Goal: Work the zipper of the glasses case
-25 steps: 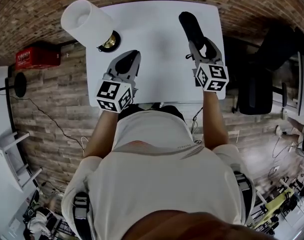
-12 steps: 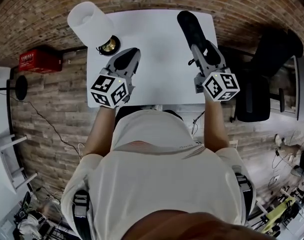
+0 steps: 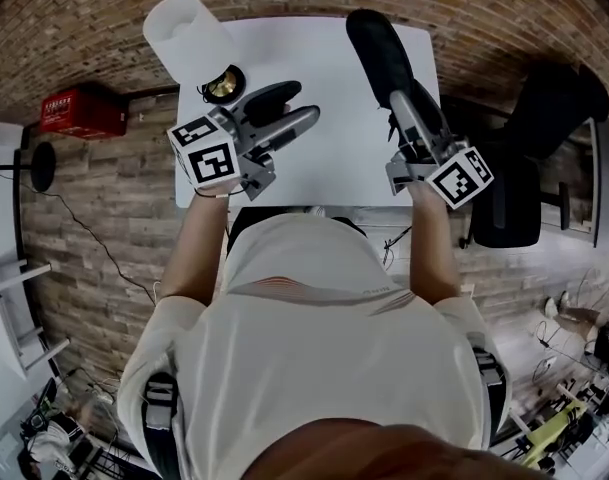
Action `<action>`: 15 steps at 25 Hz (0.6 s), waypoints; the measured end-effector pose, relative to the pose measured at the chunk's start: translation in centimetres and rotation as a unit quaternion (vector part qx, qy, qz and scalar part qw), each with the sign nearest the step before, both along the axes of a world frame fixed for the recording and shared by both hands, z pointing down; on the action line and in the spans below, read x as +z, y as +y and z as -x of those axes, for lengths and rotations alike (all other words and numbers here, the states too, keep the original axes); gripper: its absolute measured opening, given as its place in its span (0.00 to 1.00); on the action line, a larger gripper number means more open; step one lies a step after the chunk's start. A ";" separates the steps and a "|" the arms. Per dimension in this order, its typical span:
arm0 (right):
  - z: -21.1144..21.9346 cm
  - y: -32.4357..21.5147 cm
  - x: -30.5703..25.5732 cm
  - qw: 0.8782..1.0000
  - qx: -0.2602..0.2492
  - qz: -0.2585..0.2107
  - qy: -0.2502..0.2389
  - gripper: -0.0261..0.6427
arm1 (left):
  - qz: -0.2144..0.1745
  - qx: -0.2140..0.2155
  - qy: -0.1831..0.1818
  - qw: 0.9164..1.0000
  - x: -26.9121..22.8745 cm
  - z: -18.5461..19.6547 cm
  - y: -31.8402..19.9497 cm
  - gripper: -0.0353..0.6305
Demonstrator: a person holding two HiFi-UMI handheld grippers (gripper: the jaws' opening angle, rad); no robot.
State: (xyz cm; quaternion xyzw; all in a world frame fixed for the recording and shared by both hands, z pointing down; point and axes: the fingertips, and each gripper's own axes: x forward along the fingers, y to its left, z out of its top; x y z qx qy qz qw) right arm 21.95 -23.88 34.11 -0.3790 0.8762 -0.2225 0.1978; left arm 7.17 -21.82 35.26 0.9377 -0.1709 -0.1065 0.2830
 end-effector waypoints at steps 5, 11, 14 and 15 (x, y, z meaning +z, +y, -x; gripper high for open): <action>2.5 1.5 -1.3 0.997 -0.073 -0.007 -0.019 0.47 | -0.017 0.044 0.018 0.999 -1.5 -1.3 0.7 0.51; 6.0 4.2 -2.4 0.979 -0.191 -0.018 -0.071 0.47 | -0.035 0.086 0.041 0.995 -3.3 -1.5 2.0 0.54; 7.5 5.1 -2.2 0.969 -0.232 -0.008 -0.085 0.47 | -0.029 0.098 0.059 0.993 -3.9 -1.4 2.4 0.55; 8.0 5.4 -2.0 0.965 -0.247 -0.003 -0.087 0.47 | -0.028 0.100 0.063 0.993 -4.0 -1.3 2.5 0.55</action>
